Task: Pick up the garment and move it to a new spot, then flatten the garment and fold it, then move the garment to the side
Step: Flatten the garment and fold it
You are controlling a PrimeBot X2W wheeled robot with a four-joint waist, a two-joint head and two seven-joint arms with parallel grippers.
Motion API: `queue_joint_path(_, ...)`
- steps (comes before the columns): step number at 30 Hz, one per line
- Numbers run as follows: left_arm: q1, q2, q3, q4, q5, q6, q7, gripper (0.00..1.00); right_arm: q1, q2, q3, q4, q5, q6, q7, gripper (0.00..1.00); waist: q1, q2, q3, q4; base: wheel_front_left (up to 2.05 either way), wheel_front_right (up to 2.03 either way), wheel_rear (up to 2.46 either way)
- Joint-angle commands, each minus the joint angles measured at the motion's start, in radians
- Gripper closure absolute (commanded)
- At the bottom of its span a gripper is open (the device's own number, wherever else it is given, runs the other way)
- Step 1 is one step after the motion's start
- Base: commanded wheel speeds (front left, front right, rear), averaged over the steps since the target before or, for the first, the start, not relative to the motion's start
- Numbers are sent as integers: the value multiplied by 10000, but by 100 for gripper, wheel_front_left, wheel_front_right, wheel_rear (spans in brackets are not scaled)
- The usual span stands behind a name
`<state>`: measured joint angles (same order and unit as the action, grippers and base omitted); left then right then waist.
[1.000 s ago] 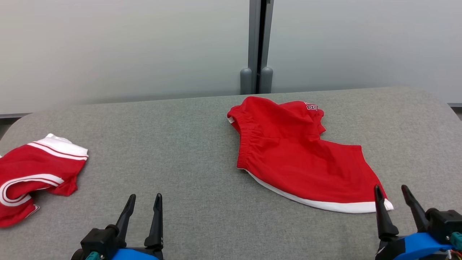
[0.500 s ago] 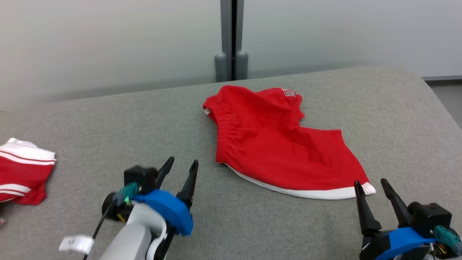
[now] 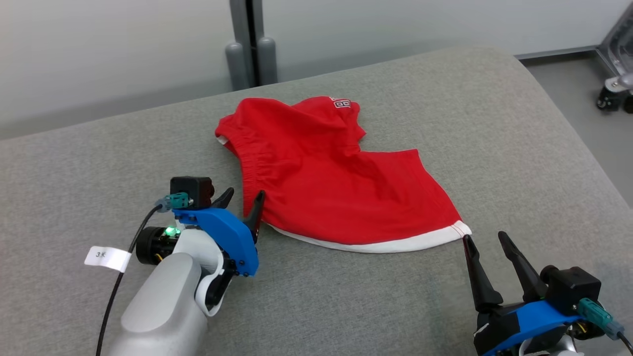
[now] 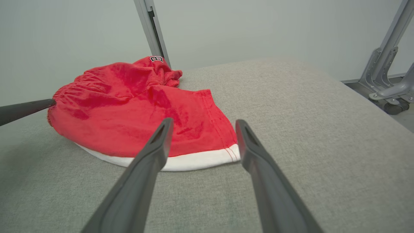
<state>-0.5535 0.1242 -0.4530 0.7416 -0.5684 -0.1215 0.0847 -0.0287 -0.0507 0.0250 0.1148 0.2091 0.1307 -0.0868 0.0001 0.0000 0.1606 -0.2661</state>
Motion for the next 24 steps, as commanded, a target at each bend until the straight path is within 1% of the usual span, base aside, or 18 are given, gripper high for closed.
queue_joint_path(1, -284, 10, 56, 159, -113, -49, -65, 0, -113, 2, -12, 59, 36, 1, -87, 0, -1, 0, 117, -169, 0, 0, 0)
queue_joint_path(10, -699, -142, 56, 1133, -699, -96, 184, 0, -228, 4, 224, 159, -39, 1, -107, 0, -1, 0, 109, -344, 0, 0, 0)
queue_joint_path(11, -750, -164, 5, 1181, -734, -103, 191, 27, -236, 4, 269, 148, -27, 1, -115, 0, -1, 0, 109, -348, 0, 0, 0)
queue_joint_path(12, -791, -179, -35, 1208, -795, -110, 142, 68, -239, 4, 299, 138, -25, 1, -123, 0, -1, 0, 110, -345, 0, 0, 0)
queue_joint_path(13, -802, -214, -96, 1231, -871, -115, 142, 100, -237, 2, 296, 126, -29, 1, -128, 0, -1, 0, 113, -319, 0, 0, 0)
queue_joint_path(16, -698, -290, -357, 919, -1215, -122, -80, 100, -219, 4, 238, 104, -7, 1, -139, 0, -1, 0, 93, -135, 0, 0, 0)
queue_joint_path(18, -454, -279, -447, 647, -1472, -115, -423, 100, -199, 3, 198, 77, -41, 1, -140, 0, -1, 0, 35, 46, 0, 0, 0)
queue_joint_path(20, -93, -241, -549, 318, -1759, -113, -751, 100, -146, 6, 159, 67, -118, 3, -107, 0, -1, 0, -75, 288, 0, 0, 0)
queue_joint_path(24, 646, -14, -902, -613, -2157, -114, -971, 100, 18, 3, -50, 6, -233, 1, 31, 0, -1, 0, -324, 968, 0, 0, 0)
